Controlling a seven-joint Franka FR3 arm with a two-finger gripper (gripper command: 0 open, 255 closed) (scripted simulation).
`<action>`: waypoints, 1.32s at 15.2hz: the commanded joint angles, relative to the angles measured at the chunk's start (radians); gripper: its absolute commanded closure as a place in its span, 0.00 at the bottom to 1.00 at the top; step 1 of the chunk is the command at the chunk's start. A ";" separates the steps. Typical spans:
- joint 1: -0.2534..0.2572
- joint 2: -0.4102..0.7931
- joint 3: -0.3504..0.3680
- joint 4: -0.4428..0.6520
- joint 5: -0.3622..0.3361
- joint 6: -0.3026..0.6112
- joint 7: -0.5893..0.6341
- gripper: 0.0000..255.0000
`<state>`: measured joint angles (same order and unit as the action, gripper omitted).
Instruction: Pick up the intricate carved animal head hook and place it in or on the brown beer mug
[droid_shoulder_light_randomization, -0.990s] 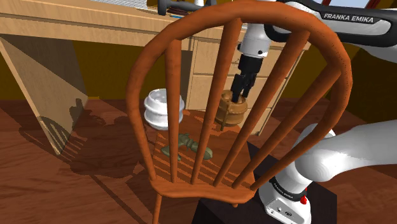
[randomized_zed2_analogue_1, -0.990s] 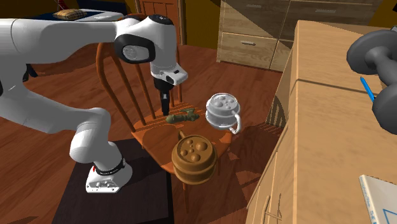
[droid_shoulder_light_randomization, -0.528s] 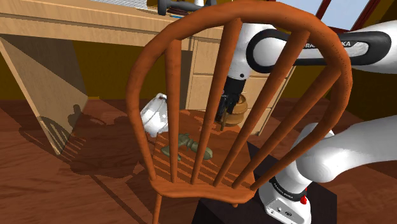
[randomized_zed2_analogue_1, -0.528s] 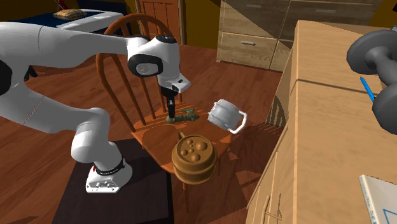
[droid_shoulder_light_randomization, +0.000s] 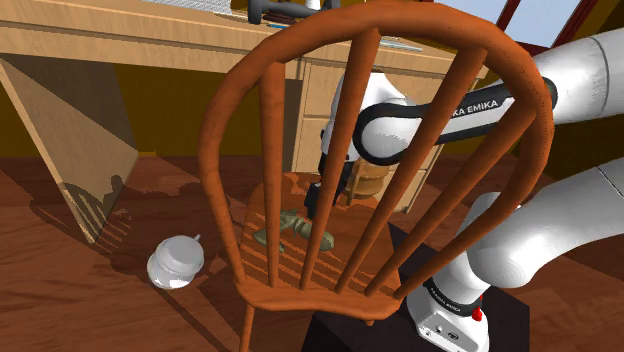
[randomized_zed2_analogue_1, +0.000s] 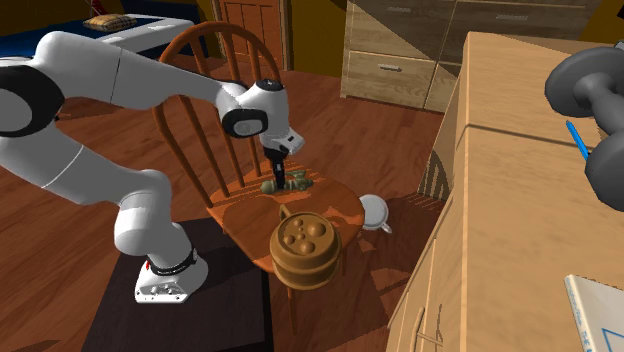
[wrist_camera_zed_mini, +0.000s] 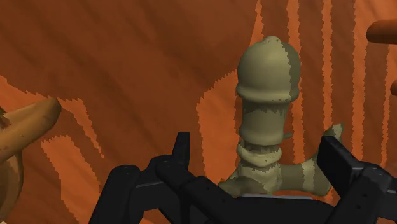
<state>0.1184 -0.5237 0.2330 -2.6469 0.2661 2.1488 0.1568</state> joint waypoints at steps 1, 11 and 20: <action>0.015 0.064 0.036 -0.007 0.017 0.091 0.022 0.00; 0.023 0.156 0.062 -0.052 0.033 0.230 0.022 0.00; 0.023 0.156 0.062 -0.052 0.033 0.230 0.022 1.00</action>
<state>0.1412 -0.3680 0.2952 -2.6986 0.2990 2.3790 0.1787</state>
